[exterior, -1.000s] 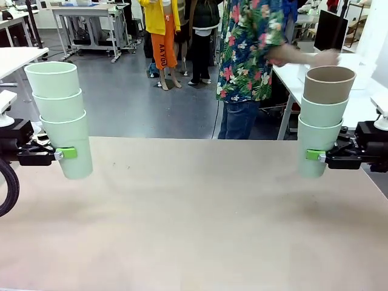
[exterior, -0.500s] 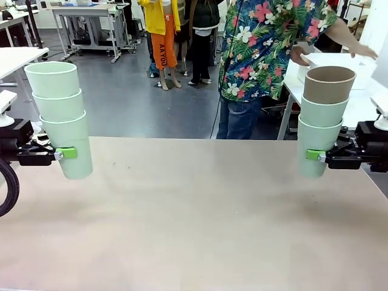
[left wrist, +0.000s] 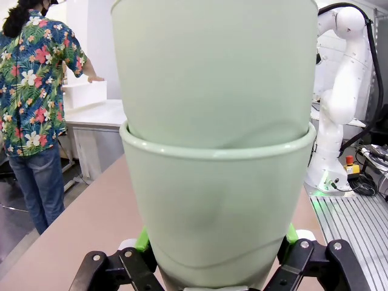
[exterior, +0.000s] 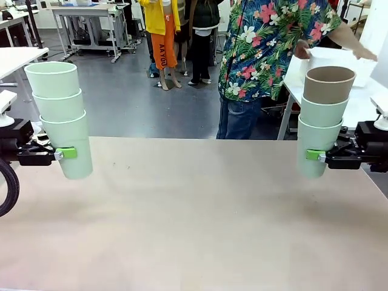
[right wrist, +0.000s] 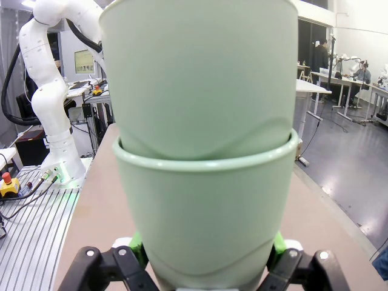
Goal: Stack the cups and store them in the basket.
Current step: Place the stack of Reusable plastic cups into the Pantry Basket.
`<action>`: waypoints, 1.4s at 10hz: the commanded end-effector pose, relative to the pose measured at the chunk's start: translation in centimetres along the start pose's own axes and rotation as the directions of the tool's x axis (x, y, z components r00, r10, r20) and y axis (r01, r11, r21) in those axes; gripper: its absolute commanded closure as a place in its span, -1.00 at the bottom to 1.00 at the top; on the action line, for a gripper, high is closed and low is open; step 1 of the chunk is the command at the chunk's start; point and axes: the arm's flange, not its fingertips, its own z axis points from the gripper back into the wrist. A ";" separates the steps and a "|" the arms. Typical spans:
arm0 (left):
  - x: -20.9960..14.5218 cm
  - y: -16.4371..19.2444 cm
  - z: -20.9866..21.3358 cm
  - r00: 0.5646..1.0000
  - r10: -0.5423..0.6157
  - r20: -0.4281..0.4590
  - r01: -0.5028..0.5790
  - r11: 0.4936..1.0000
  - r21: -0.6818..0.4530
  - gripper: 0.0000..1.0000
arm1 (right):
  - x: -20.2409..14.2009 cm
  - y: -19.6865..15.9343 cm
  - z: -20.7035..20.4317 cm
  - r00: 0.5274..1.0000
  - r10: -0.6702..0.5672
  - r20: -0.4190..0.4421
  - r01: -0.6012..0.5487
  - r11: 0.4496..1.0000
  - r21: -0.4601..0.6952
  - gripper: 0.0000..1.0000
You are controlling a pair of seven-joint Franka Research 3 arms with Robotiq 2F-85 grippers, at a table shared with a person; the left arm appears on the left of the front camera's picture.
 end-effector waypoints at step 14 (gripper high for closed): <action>0.3 -0.1 0.0 1.000 -0.007 0.009 0.007 1.000 -0.002 -0.74 | 0.3 0.0 0.0 1.000 0.008 0.001 -0.008 1.000 -0.001 -0.71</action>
